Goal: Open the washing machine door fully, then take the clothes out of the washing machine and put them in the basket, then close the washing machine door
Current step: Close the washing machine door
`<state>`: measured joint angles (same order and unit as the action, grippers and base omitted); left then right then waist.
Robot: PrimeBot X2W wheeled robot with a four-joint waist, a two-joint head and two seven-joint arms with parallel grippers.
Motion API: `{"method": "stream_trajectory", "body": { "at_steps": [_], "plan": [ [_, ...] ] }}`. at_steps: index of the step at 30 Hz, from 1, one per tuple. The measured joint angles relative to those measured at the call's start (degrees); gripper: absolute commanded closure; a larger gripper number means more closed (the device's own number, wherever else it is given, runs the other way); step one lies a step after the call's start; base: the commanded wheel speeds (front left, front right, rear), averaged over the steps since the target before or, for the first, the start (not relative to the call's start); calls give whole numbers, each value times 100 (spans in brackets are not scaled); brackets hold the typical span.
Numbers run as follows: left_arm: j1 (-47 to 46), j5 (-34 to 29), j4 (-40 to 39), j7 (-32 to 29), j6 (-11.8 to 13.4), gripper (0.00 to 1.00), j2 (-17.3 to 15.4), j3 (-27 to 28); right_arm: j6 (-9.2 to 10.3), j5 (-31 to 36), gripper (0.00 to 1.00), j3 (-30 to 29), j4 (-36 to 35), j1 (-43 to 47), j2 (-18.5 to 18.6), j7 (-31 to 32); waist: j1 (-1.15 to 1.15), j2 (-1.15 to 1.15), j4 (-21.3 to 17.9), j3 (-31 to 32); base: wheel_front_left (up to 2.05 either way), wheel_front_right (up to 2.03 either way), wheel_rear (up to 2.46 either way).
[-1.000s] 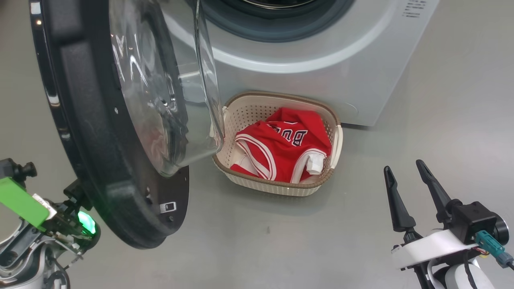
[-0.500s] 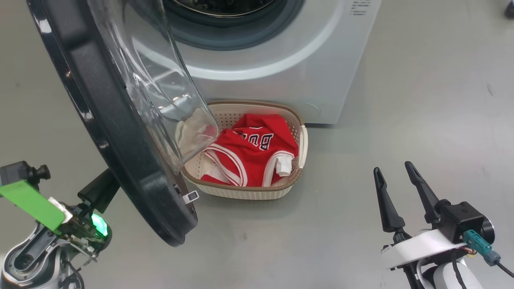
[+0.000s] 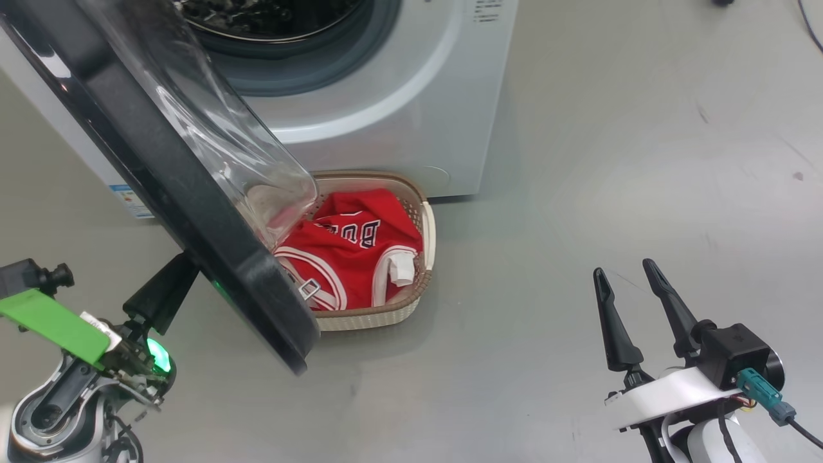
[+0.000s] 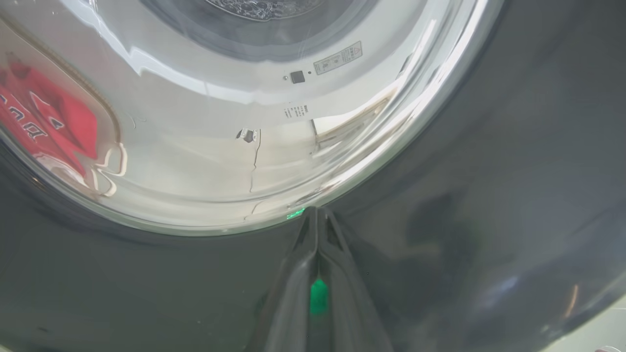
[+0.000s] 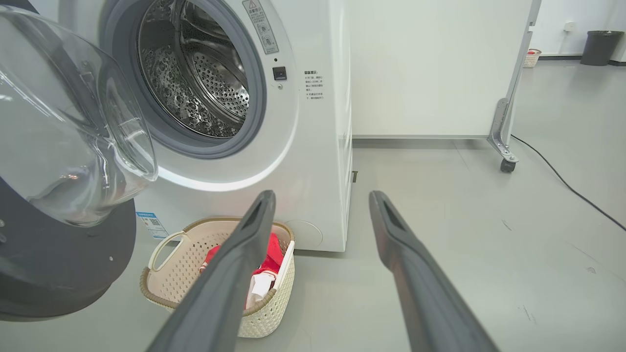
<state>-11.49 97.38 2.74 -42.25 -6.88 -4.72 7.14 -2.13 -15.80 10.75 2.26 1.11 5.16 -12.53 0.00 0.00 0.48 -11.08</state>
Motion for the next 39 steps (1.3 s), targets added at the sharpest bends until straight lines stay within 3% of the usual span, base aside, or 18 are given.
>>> {"method": "stream_trajectory", "body": {
  "at_steps": [23, 39],
  "plan": [
    [-1318, -357, 385, 614, 0, 100, 147, -25, 1, -183, 0, 19, 25, -313, -148, -138, 0, 0, -1033, -541, 0, 0, 0],
    [-2468, -691, 911, 1195, 0, 100, 0, 305, 2, -410, 0, 36, 114, -541, -212, -148, 0, 0, -1891, -1133, 0, 0, 0]
  ]
}}
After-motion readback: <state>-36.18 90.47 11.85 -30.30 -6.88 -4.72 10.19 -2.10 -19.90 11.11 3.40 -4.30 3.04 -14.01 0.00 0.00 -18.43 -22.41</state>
